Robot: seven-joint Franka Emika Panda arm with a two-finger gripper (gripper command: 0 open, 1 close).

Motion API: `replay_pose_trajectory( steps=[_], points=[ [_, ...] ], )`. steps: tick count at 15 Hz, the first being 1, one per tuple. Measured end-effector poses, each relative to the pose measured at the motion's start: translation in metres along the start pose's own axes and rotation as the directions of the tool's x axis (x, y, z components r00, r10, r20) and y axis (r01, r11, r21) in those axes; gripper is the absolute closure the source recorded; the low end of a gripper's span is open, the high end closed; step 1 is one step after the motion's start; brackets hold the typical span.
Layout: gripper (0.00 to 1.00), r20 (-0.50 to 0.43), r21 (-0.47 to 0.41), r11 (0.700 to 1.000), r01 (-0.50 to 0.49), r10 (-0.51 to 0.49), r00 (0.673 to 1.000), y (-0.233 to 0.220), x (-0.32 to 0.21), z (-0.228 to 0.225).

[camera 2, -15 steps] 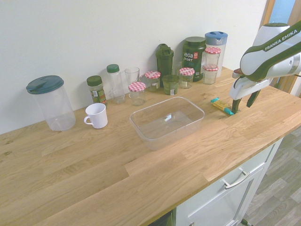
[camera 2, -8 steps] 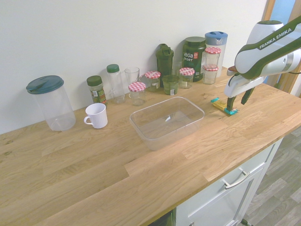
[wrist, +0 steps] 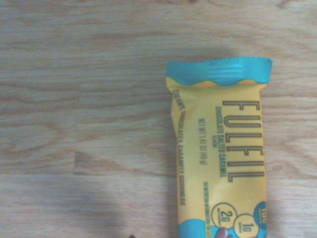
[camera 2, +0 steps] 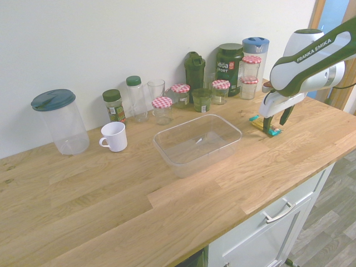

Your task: Put the protein bar into the container

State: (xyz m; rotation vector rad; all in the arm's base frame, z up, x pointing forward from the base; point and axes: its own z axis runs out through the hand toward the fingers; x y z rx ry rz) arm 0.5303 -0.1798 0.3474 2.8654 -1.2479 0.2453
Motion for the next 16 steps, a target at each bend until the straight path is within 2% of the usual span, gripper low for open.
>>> replay_pose_trajectory(
  steps=[16],
  points=[
    [1.00,-0.010,-0.004,1.000,0.003,-0.003,1.000,-0.034,0.030,0.018]
  ],
)
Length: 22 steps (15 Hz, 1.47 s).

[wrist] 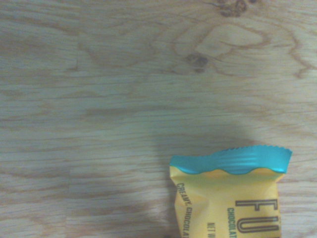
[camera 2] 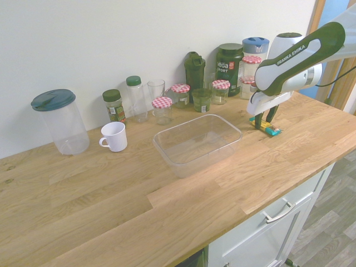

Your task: Put the protein bar into the container

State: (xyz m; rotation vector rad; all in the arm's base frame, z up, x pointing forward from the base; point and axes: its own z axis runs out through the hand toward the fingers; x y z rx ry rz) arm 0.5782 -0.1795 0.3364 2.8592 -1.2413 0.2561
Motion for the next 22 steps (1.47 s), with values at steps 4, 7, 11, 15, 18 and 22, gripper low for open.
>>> replay_pose_trajectory(
  steps=[4,7,11,15,18,22],
  points=[
    [1.00,0.001,0.002,1.000,-0.003,0.003,1.000,-0.001,0.002,-0.001],
    [1.00,0.000,0.002,1.000,-0.005,0.005,1.000,-0.001,0.004,-0.002],
    [1.00,-0.037,0.032,0.999,0.004,-0.003,0.999,-0.003,0.007,-0.045],
    [1.00,-0.088,0.067,0.996,0.067,-0.061,0.994,-0.032,-0.027,-0.120],
    [1.00,-0.109,0.068,0.992,0.109,-0.101,0.989,-0.069,-0.072,-0.139],
    [1.00,-0.124,0.061,0.985,0.161,-0.153,0.980,-0.118,-0.127,-0.144]
  ],
)
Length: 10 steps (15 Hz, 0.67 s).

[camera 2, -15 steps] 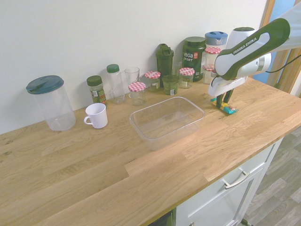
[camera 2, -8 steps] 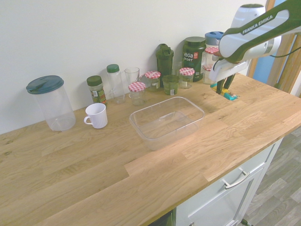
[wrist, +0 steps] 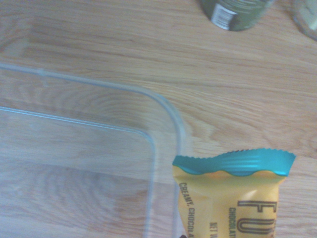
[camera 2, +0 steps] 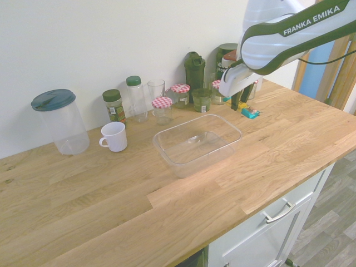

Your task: Put the protein bar into the container

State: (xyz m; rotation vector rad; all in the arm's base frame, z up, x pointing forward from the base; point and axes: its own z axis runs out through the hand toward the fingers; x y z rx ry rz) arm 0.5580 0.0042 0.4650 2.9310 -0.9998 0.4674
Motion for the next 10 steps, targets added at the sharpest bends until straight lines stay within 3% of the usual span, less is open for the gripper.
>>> replay_pose_trajectory(
  steps=[5,10],
  points=[
    [1.00,-0.001,-0.002,0.999,0.047,-0.047,0.999,-0.038,-0.033,-0.001],
    [1.00,0.030,-0.015,0.997,0.070,-0.069,0.997,-0.049,-0.042,0.018]
  ],
)
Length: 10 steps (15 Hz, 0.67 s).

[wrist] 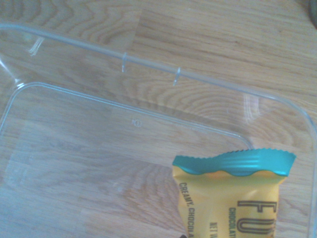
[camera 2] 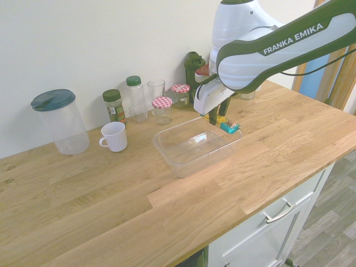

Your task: Put the protein bar into the container

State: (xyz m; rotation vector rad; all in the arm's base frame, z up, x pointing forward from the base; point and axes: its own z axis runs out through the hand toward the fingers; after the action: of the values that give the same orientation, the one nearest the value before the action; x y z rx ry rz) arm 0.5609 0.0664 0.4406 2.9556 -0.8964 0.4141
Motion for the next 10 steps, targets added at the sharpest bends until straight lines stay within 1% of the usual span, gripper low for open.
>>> replay_pose_trajectory(
  steps=[4,10],
  points=[
    [1.00,0.027,-0.018,1.000,0.007,-0.007,1.000,-0.004,0.001,0.025],
    [1.00,0.027,-0.050,0.998,0.026,-0.025,0.999,-0.007,0.010,0.057]
  ],
)
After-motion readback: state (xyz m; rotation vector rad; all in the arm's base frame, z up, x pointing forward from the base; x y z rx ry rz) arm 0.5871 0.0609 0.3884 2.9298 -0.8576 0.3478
